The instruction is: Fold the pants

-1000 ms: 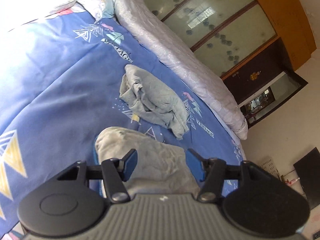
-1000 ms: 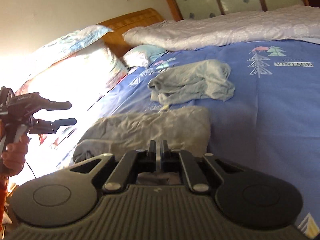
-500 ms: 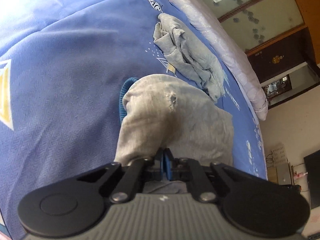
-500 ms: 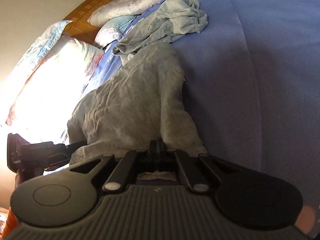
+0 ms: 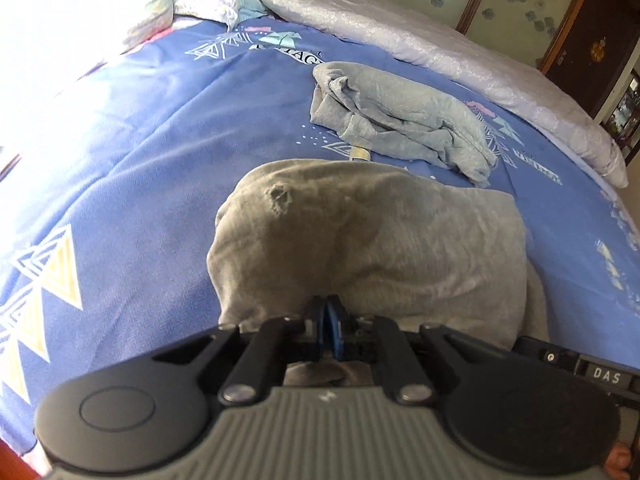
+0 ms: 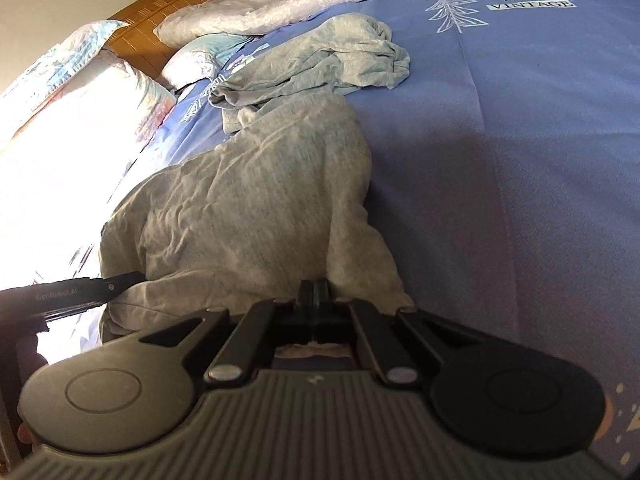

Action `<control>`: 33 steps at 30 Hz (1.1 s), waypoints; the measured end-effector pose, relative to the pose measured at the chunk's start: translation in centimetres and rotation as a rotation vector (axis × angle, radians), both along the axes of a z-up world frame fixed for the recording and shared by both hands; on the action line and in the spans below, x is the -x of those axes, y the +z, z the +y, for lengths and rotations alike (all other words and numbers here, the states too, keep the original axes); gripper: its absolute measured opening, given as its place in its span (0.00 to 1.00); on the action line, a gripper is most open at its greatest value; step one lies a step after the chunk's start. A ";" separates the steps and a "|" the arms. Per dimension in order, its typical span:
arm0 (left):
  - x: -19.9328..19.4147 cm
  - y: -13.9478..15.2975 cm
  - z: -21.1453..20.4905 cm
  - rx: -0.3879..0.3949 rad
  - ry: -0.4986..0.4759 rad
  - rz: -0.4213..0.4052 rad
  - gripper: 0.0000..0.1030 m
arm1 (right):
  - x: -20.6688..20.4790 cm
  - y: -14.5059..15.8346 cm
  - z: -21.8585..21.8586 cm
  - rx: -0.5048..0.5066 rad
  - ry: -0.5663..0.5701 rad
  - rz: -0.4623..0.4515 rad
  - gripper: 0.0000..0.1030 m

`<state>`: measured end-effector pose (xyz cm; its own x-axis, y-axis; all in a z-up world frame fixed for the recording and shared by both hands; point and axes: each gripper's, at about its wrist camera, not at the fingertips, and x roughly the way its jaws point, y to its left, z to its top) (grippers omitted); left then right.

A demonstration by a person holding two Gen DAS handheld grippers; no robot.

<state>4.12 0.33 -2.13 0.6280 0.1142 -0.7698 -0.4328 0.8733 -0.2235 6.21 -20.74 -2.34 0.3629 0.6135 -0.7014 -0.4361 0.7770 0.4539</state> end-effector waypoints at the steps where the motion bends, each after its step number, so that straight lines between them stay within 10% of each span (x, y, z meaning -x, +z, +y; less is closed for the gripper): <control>1: 0.0 0.1 -0.5 -0.023 0.003 0.003 0.05 | 0.0 -0.1 0.0 0.005 0.000 -0.007 0.00; 33: 1.6 -0.3 -1.4 -0.061 -0.004 -0.048 0.05 | 1.3 -0.2 0.7 0.073 0.007 -0.076 0.00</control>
<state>2.54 -1.05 -2.46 0.6648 0.1570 -0.7304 -0.4190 0.8878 -0.1905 4.89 -20.06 -2.53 0.4126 0.5645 -0.7149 -0.4731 0.8035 0.3614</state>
